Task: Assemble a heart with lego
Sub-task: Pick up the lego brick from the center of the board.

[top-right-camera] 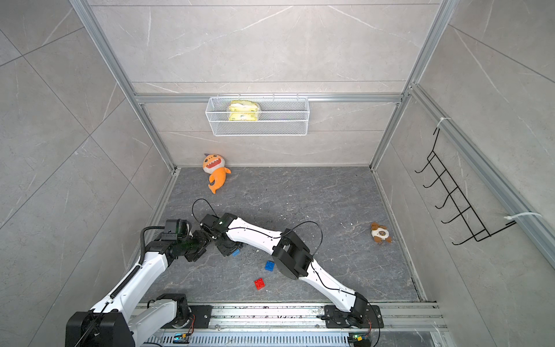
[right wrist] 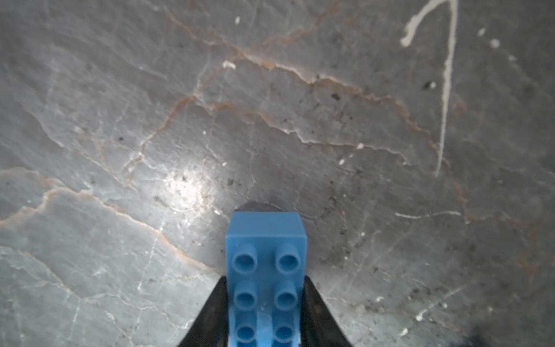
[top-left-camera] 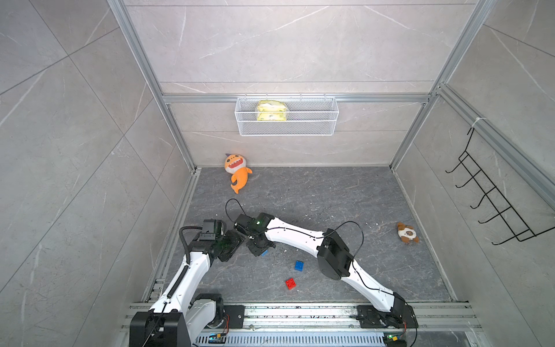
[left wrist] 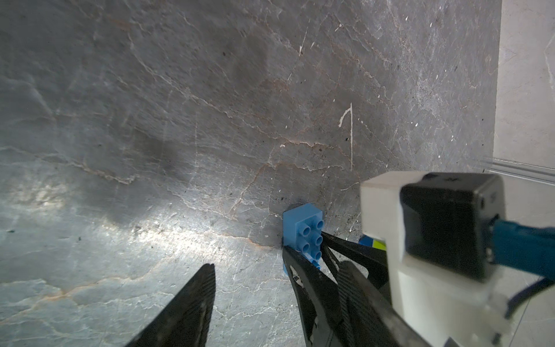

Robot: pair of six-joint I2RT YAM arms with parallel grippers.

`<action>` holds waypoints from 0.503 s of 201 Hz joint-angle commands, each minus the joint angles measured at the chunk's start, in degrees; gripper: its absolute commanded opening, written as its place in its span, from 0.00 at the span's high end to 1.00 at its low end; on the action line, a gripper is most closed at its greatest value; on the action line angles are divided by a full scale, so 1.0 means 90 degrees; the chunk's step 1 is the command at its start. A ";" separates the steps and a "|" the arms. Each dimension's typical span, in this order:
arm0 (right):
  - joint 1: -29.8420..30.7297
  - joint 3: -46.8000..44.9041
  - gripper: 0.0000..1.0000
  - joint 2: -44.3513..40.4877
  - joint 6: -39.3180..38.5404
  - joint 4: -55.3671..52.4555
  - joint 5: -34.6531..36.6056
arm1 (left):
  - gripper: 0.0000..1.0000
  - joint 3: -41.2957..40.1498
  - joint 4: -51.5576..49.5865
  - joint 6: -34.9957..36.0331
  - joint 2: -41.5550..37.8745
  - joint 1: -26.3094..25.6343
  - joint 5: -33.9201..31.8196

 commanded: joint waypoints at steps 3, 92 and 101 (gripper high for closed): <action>-0.0038 0.0145 0.79 0.0075 -0.0020 -0.0181 -0.0081 | 0.32 0.0180 -0.0063 0.0143 -0.0068 0.0026 0.0116; -0.1494 -0.3103 0.81 -0.3829 0.0101 0.0923 -0.0140 | 0.43 -0.0192 0.1312 -0.0134 0.0121 -0.0638 0.1057; -0.1838 -0.3733 0.81 -0.4336 0.0117 0.1049 -0.0131 | 0.44 -0.0165 0.1530 -0.0196 0.0294 -0.0940 0.1010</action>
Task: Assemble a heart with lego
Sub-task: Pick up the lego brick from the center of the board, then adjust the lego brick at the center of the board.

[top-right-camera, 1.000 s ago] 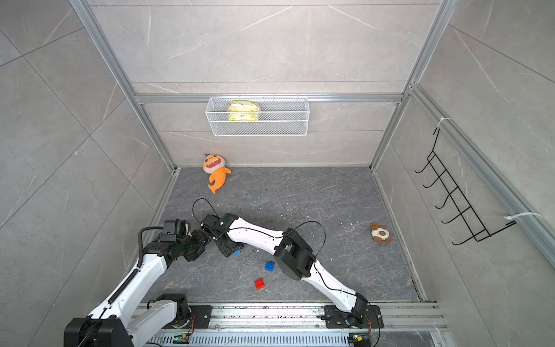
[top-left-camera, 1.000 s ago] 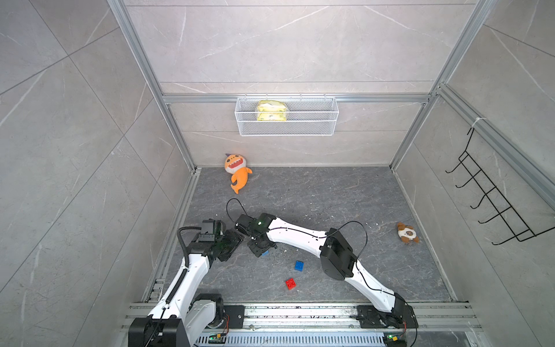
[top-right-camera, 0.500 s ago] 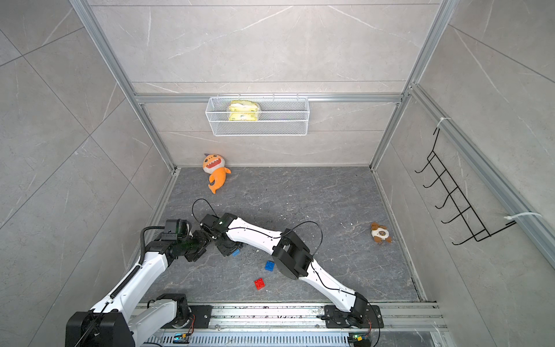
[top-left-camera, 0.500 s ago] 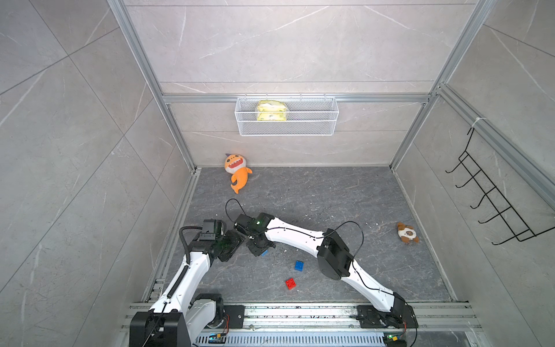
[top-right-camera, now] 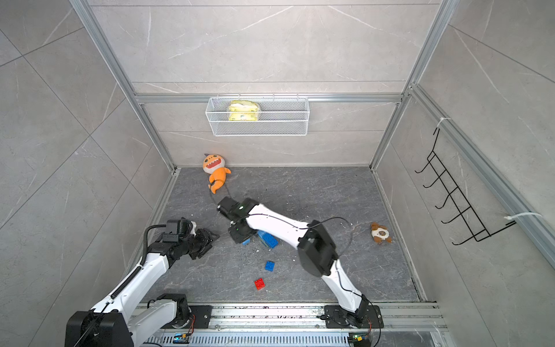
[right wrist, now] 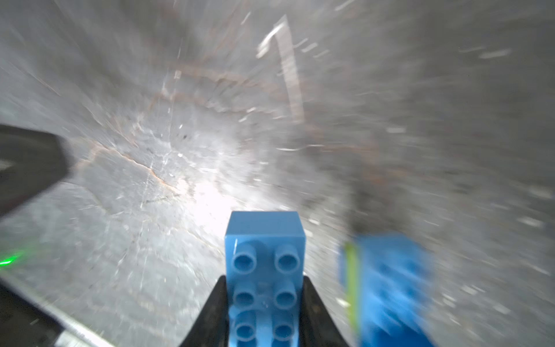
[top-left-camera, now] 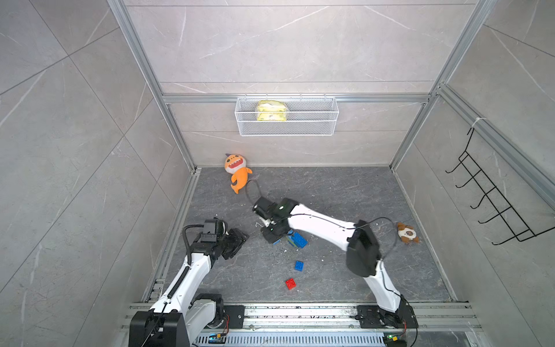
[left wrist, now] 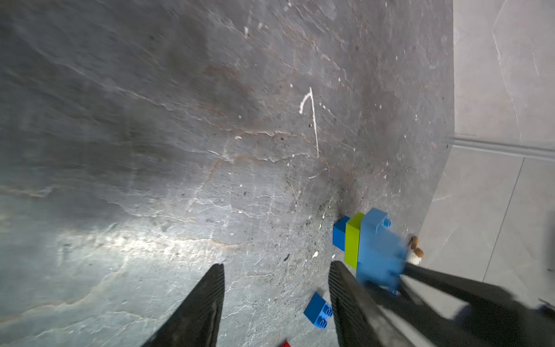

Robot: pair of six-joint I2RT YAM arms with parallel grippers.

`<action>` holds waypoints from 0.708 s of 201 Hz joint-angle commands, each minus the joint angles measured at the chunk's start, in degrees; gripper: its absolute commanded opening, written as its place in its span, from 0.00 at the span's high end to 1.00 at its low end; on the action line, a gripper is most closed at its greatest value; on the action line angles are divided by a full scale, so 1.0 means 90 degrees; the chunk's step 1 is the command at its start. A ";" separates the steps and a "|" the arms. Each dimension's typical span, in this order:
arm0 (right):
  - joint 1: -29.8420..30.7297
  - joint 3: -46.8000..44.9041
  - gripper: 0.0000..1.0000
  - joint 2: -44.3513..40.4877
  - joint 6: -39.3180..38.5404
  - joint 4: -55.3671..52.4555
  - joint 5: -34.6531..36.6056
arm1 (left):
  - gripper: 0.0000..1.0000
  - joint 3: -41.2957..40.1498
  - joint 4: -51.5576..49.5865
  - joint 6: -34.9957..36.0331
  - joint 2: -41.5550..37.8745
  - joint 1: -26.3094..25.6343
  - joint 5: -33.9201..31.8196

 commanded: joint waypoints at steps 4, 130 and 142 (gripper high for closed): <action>-0.0964 -0.1371 0.81 -0.1570 0.0094 0.0445 0.0142 | 0.45 0.0050 0.0813 -0.0160 0.0344 -0.0699 0.0309; -0.1717 -0.4302 0.80 -0.2581 0.0327 0.1714 -0.1101 | 0.67 0.1563 0.2130 -0.0540 0.3240 -0.2215 0.0004; -0.1597 -0.4272 0.80 -0.2481 0.0327 0.1702 -0.1043 | 0.67 0.1643 0.2198 -0.0560 0.3370 -0.2229 0.0025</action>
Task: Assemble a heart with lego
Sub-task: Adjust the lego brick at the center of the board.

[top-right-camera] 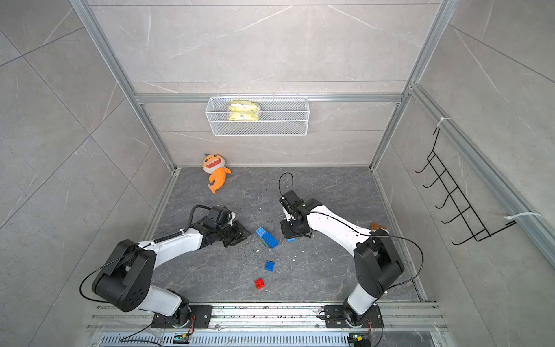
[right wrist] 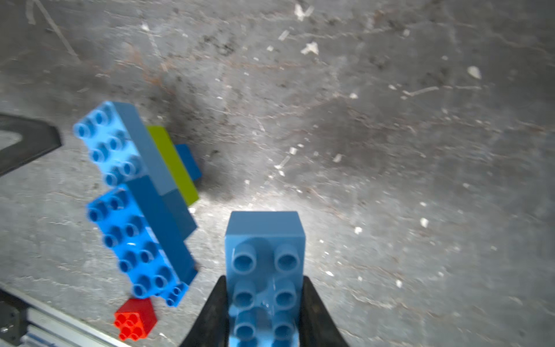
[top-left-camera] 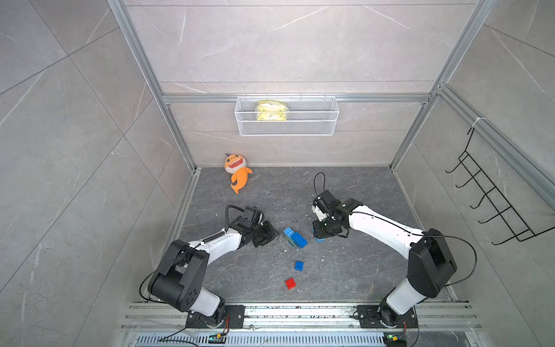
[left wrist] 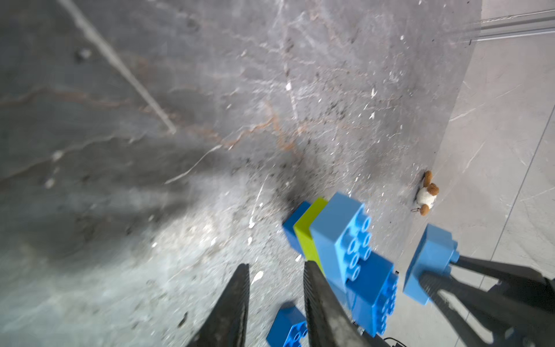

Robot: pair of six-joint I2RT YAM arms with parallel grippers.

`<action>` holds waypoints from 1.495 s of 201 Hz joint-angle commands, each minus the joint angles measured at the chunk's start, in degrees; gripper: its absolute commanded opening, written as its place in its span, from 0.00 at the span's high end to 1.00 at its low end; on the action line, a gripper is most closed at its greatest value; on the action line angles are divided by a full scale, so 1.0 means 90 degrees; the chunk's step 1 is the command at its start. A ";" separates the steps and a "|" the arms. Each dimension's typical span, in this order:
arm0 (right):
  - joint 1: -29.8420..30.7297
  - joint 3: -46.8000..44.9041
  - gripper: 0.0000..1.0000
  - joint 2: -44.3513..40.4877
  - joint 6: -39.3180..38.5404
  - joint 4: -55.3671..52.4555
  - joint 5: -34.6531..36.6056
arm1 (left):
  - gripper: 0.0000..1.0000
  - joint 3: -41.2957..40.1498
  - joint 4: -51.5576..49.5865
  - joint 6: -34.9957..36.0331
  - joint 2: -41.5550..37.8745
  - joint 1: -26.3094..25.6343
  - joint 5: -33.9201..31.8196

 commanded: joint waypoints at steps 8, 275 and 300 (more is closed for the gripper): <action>0.0275 0.0077 0.80 0.0305 0.0149 0.0218 -0.0200 | 0.68 0.0330 0.0307 -0.0078 0.0318 -0.0058 0.0082; 0.0023 0.0670 0.79 0.0278 -0.0176 -0.0360 0.0079 | 0.70 0.1795 0.0609 -0.0068 0.1744 -0.0635 0.1018; -0.0157 0.0798 0.78 0.0370 -0.0255 -0.0398 0.0083 | 0.71 0.1925 0.0612 0.0013 0.1828 -0.0703 0.1286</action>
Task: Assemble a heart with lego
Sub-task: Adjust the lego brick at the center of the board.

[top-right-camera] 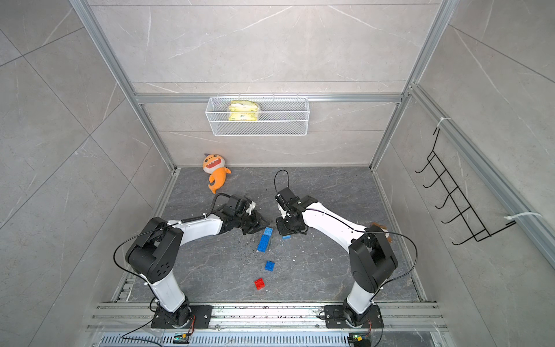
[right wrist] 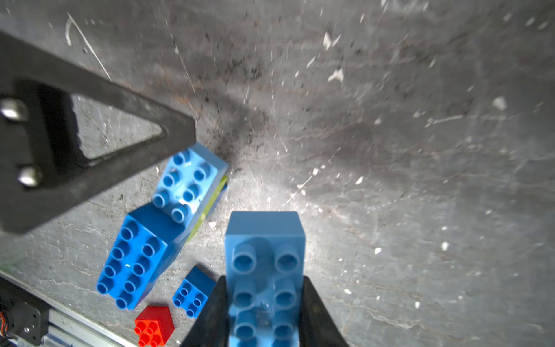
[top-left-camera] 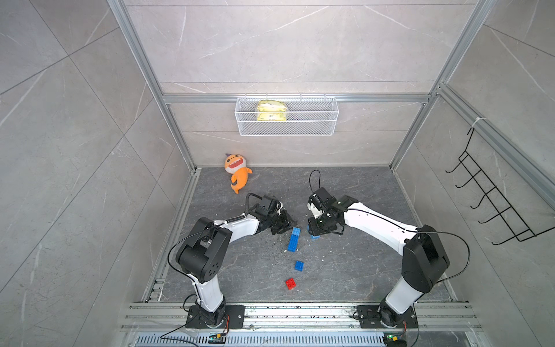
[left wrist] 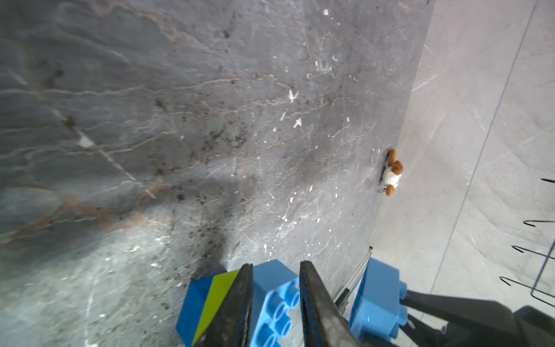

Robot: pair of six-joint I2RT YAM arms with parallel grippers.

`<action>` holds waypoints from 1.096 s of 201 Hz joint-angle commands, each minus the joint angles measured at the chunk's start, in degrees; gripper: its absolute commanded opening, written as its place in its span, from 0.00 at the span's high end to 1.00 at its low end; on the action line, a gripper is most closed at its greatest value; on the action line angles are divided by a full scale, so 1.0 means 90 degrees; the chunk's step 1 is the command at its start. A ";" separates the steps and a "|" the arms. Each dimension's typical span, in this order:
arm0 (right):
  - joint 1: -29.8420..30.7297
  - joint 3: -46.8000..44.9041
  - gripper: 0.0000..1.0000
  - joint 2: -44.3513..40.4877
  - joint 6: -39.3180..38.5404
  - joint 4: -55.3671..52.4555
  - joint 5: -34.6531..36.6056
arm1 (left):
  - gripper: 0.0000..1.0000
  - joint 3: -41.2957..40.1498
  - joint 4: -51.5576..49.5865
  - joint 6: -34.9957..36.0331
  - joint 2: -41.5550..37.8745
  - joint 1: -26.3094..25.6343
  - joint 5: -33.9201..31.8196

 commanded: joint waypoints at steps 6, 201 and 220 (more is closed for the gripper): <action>-0.0159 0.0250 0.78 0.0086 -0.0247 -0.0265 0.0097 | 0.71 0.0332 0.0099 0.0149 0.0240 -0.0110 0.0570; -0.0839 0.0649 0.79 0.0914 -0.1008 -0.0209 -0.0384 | 0.73 0.2093 -0.2205 0.1792 0.0513 -0.0017 0.1604; -0.0833 0.1087 0.79 0.1203 -0.1150 -0.0274 -0.0543 | 0.73 0.1808 -0.2188 0.1538 -0.0045 0.0291 0.0932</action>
